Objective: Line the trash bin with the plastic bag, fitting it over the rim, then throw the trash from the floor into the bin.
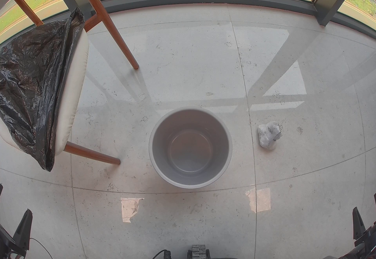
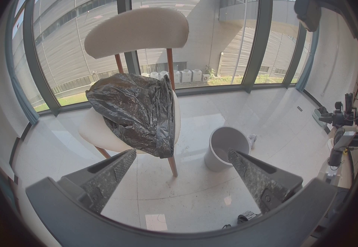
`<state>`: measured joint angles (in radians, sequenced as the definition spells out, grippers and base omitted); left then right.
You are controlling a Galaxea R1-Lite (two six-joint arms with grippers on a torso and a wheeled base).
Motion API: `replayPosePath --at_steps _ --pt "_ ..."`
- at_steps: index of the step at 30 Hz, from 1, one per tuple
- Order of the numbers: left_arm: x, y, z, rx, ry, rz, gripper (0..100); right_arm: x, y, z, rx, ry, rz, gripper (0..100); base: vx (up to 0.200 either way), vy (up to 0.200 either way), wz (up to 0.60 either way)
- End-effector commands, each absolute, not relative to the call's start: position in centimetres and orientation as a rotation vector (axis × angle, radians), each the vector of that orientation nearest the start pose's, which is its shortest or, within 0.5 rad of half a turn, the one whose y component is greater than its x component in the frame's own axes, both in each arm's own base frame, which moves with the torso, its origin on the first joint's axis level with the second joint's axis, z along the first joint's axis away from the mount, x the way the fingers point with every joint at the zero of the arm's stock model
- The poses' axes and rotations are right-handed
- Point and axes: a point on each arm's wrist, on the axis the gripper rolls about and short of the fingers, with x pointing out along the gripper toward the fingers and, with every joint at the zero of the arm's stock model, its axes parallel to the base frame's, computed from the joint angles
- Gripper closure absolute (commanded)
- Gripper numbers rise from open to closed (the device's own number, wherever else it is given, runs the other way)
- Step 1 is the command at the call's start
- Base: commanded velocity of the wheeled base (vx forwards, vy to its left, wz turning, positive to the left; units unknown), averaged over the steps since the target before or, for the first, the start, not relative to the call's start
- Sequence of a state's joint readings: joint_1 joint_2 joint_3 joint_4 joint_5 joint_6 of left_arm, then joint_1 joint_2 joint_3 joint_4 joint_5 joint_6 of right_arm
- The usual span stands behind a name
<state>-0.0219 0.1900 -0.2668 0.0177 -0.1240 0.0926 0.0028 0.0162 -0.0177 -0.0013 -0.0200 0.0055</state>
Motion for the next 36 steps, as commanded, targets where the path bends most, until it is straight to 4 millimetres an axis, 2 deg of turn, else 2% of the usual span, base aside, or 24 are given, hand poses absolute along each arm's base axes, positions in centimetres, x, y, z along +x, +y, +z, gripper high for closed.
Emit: replayPosePath --at_steps 1,9,10,11,16,21,28,36 --pt "0.2 -0.3 17.3 0.090 0.060 -0.159 0 -2.3 -0.1 7.6 0.005 -0.002 -0.017 0 0.000 0.000 0.00" --pt "4.6 -0.4 21.2 0.029 0.063 -0.157 0 -2.3 -0.1 7.6 0.008 -0.002 -0.017 0 0.000 0.000 0.00" --pt "4.6 -0.4 21.2 0.029 0.063 -0.157 0 -2.3 -0.1 7.6 0.008 -0.002 -0.017 0 0.000 0.000 0.00" --pt "6.2 -0.5 22.2 0.026 0.067 -0.162 0 -2.3 -0.1 7.6 0.008 -0.002 -0.017 0 0.000 0.000 0.00" --pt "9.0 -0.7 24.0 0.021 0.098 -0.211 0 -2.3 -0.1 7.6 0.008 -0.002 -0.017 0 0.000 0.000 0.00" --pt "11.5 -0.7 25.0 0.019 0.132 -0.212 0 -2.3 -0.1 7.6 0.009 -0.002 -0.018 0 0.000 0.000 0.00" --pt "13.8 -0.8 25.2 0.018 0.177 -0.208 0 -2.3 -0.1 7.6 0.011 -0.003 -0.020 0 0.000 0.000 0.00" --pt "17.7 -0.8 26.0 0.013 0.214 -0.205 0 -2.3 -0.1 7.6 0.012 -0.003 -0.020 0 0.000 0.000 0.00"
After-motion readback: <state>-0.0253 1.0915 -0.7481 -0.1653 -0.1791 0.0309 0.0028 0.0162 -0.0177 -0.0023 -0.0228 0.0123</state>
